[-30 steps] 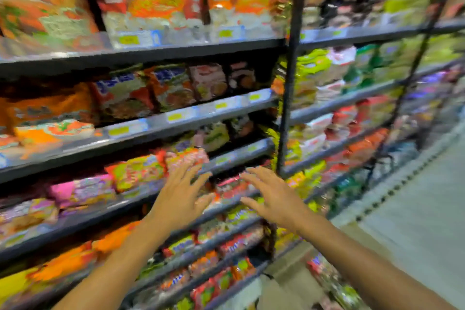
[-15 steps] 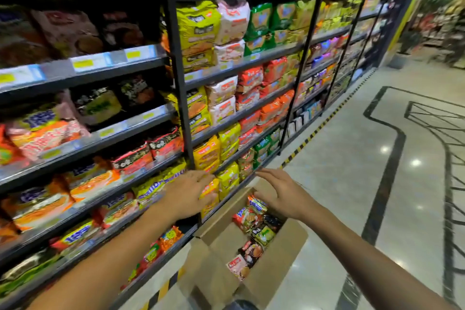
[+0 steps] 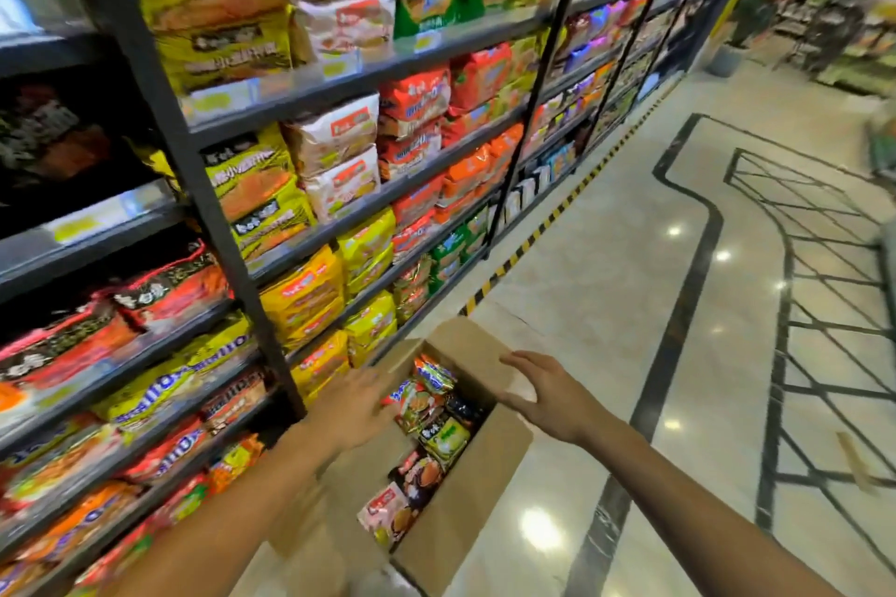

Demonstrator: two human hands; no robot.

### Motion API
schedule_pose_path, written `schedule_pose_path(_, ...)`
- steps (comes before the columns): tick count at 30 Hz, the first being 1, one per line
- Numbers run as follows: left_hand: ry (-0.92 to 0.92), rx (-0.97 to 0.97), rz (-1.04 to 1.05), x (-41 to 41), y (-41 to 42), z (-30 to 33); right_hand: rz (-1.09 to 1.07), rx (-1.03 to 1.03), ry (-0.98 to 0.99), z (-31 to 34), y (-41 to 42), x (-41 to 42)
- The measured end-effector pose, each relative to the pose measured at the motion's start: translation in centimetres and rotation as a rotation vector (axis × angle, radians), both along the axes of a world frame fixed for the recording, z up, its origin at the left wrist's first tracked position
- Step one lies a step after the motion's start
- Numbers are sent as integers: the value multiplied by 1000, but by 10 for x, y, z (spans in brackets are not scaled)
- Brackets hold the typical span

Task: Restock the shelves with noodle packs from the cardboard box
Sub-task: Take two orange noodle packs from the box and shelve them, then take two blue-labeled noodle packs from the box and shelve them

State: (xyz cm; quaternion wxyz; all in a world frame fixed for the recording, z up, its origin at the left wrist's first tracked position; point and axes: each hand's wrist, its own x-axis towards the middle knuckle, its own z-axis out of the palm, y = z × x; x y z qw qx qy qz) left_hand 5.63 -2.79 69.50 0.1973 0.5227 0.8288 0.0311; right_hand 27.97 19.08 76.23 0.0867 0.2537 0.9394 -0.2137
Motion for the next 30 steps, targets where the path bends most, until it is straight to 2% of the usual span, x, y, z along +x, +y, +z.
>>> schedule_pose_path(6, -94, -69, 77, -24, 48, -47, 44, -141, -61, -46, 69, -46)
schedule_pose_path(11, -195, -48, 298, -44, 90, -108, 94, -287, -129, -112, 144, -97)
schedule_pose_path(13, -309, -38, 411, -42, 105, -145, 70, -369, -169, -146, 174, -117)
schedule_pose_path(15, -384, 20, 551, -40, 125, -180, 67, -446, -210, -186, 202, -134)
schedule_pose_path(19, -565, 3, 683, -32, 168, -251, 47, -546, -281, -275, 249, -158)
schedule_pose_path(22, -605, 95, 770, -30, 191, -317, 41, -571, -298, -352, 271, -173)
schedule_pose_path(26, -624, 53, 804, -35, 204, -424, 67, -568, -293, -462, 284, -185)
schedule_pose_path(30, -676, 140, 870, -38, 210, -523, 89, -532, -305, -571, 286, -183)
